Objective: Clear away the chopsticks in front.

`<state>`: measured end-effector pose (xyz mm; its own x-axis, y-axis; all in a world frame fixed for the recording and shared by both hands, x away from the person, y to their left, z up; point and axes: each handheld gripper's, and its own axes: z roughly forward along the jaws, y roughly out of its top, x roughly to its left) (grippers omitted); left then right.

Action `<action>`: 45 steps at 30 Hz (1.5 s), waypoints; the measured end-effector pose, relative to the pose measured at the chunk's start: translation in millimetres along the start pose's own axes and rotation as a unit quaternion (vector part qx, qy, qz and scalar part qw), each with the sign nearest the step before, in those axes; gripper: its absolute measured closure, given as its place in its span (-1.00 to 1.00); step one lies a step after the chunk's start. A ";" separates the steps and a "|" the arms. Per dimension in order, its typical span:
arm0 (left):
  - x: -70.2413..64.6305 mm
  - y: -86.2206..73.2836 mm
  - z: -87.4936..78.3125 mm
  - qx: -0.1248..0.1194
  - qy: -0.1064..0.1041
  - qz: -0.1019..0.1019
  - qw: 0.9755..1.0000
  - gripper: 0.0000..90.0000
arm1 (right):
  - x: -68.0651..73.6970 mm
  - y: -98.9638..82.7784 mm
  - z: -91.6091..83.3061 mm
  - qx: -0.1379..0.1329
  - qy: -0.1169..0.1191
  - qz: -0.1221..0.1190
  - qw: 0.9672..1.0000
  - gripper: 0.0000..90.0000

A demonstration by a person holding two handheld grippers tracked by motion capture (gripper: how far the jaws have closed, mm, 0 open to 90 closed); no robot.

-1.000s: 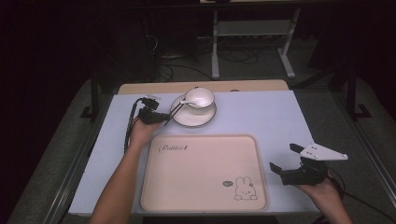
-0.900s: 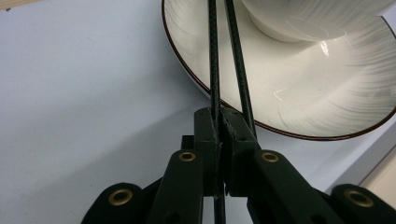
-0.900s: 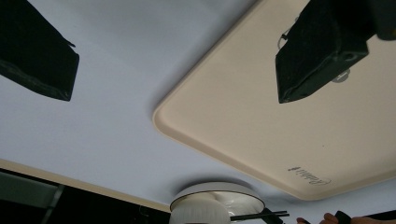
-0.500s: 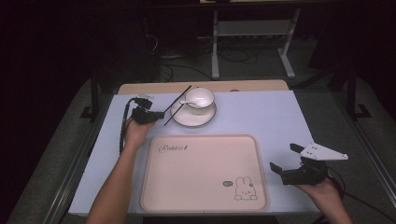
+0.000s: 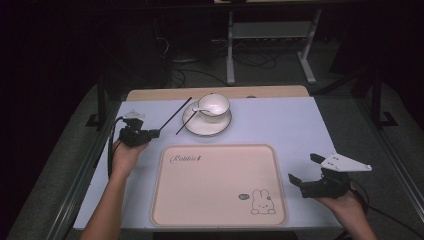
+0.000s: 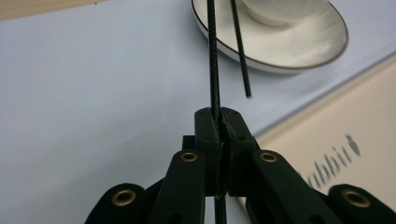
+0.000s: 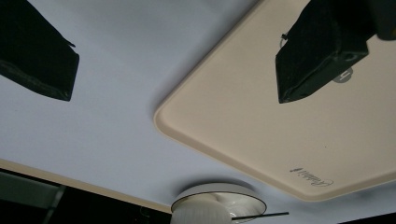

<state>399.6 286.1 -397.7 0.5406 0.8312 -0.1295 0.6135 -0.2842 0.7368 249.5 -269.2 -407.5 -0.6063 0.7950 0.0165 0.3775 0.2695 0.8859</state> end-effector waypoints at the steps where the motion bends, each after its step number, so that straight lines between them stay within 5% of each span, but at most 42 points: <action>1: -1.6 -4.2 -3.6 -0.001 0.000 -0.001 1.000 0.92 | 0.0 0.0 0.0 0.000 0.000 0.000 1.000 -1.00; 9: -22.2 -26.1 -32.0 -0.001 0.004 0.007 1.000 0.92 | 1.1 0.0 -1.6 -0.002 0.002 0.000 1.000 -1.00; 20: -58.1 -49.5 -54.4 0.005 -0.038 0.025 0.999 0.92 | 1.6 -0.2 -1.4 0.000 0.004 -0.004 1.000 -1.00; 30: -92.0 -64.4 -46.4 0.040 -0.077 0.061 0.994 0.92 | 0.9 0.2 -0.3 0.000 0.003 -0.004 1.000 -1.00; 45: -102.7 -71.7 -23.7 0.094 -0.093 0.088 0.987 0.92 | 1.1 0.0 0.1 0.001 0.004 -0.006 1.000 -1.00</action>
<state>286.4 232.4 -421.5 0.7345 0.6635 -0.1425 0.5867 -0.5152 0.6247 249.0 -268.2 -407.5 -0.6165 0.7873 0.0101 0.3724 0.2803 0.8847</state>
